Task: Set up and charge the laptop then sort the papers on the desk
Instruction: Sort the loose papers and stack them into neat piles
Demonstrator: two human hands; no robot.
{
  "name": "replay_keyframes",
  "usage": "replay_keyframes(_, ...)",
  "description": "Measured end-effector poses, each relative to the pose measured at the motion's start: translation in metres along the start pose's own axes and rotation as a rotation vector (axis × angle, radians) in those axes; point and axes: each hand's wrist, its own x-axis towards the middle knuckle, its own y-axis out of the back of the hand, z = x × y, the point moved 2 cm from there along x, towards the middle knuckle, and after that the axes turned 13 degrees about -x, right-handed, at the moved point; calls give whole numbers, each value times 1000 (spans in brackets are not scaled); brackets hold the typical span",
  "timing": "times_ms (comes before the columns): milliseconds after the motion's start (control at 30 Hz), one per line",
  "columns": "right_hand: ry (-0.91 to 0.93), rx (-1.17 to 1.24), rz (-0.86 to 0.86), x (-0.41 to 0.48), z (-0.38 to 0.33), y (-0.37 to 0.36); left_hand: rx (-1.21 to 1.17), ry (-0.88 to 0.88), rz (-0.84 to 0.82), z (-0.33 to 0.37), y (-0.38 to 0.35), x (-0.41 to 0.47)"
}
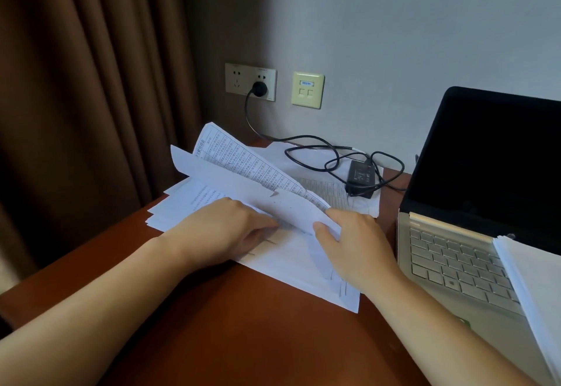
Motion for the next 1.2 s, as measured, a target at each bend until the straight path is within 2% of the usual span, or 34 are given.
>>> replay_keyframes(100,2,1,-6,0,0,0,-85,51,-89,-7,1,-1)
replay_keyframes(200,-1,-5,-19,0,-1,1,-56,24,-95,-3,3,1)
replay_keyframes(533,20,25,3,-1,-5,3,5,-104,41,5,-8,5)
replay_keyframes(733,-1,88,38,1,1,0,30,-79,126,1,-6,4)
replay_keyframes(833,44,117,23,0,-2,1,13,-64,184,-1,0,5)
replay_keyframes(1000,180,-74,-17,-3,-12,1,50,-126,292,8,7,6)
replay_keyframes(1133,8,-32,73,2,-1,1,171,-196,484,14,15,6)
replay_keyframes(1200,-102,64,112,5,6,1,183,-217,484,18,15,4)
